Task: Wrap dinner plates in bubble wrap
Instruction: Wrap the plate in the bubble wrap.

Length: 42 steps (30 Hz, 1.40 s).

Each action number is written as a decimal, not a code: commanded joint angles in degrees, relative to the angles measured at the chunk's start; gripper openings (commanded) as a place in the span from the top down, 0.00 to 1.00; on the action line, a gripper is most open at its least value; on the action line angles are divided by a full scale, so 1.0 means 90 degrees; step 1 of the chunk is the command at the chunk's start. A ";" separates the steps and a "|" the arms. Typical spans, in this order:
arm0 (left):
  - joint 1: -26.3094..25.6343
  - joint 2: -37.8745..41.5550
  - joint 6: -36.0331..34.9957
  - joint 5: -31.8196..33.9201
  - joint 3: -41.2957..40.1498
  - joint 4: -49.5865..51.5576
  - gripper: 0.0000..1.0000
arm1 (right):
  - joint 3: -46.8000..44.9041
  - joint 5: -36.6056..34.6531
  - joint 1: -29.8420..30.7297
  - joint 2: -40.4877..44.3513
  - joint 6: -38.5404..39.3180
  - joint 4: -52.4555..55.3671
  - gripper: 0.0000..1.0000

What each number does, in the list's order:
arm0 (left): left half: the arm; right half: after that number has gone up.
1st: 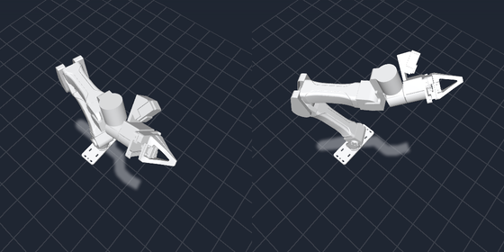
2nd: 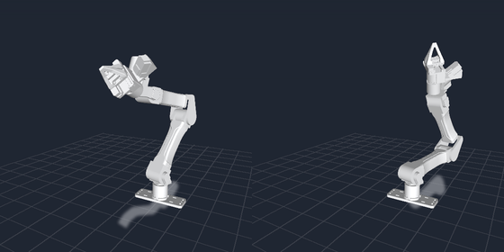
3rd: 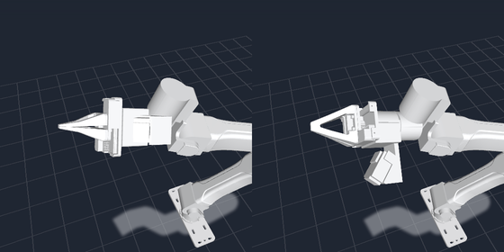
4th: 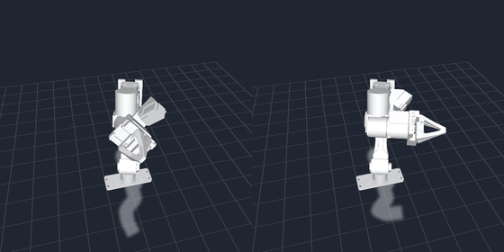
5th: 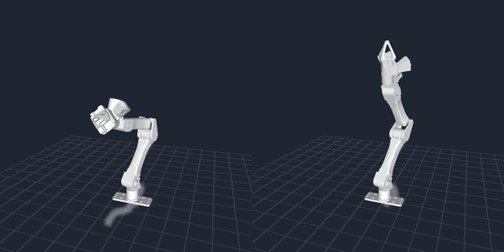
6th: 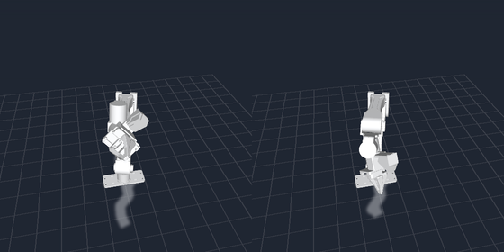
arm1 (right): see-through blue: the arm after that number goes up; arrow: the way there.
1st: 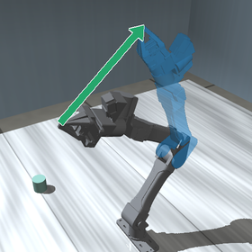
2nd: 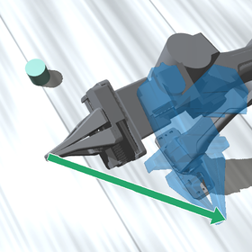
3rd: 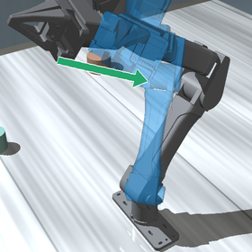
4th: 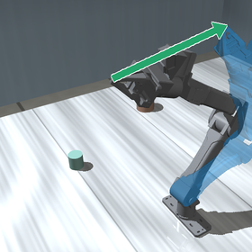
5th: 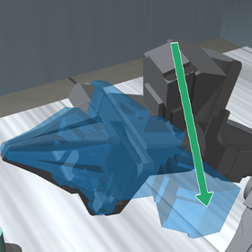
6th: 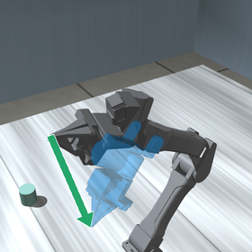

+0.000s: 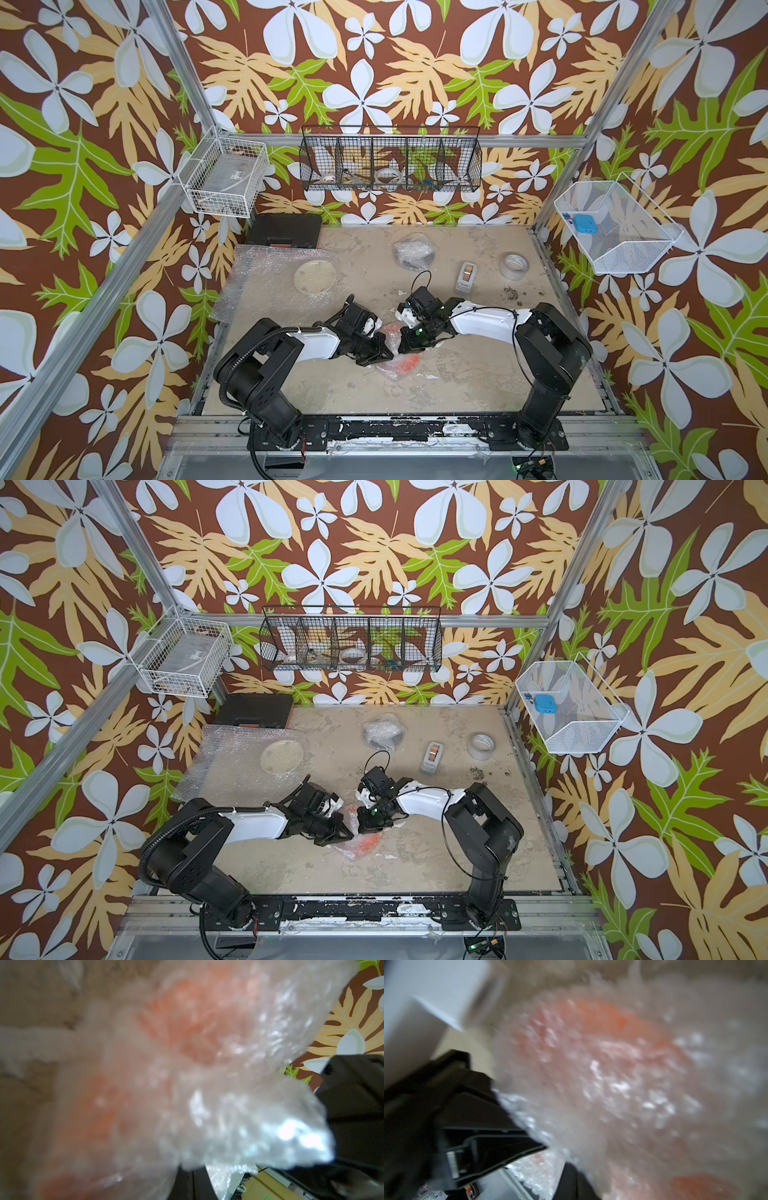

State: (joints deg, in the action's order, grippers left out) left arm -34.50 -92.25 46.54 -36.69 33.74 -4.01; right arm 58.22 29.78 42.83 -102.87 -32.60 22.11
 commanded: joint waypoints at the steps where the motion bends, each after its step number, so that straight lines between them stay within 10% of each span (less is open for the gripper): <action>1: -0.0024 -0.0029 0.0038 0.0487 -0.0006 0.1089 0.97 | -0.0340 -0.0761 -0.0025 -0.0061 0.0126 0.0204 1.00; 14: -0.0019 -0.0451 -0.0865 0.0393 0.2115 0.2148 0.90 | -0.0567 -0.1137 -0.0023 0.0072 0.0628 -0.0025 1.00; 25: -0.0025 -0.1480 -0.1139 0.0511 0.1781 0.1882 0.95 | -0.0159 -0.1475 0.0020 0.0902 0.0583 0.0816 0.96; 35: -0.0024 -0.1450 -0.1059 0.0546 0.1681 0.1792 0.95 | -0.0272 0.0167 0.0095 0.0794 -0.0011 -0.0268 0.87; 42: 0.0190 -0.1253 -0.1126 0.0924 0.1577 0.1991 0.95 | -0.1181 -0.0731 0.0040 0.0435 0.0179 0.0274 0.97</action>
State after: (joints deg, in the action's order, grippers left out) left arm -33.71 -103.46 37.36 -38.61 48.93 4.62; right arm 49.80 29.67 43.24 -98.13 -31.46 18.46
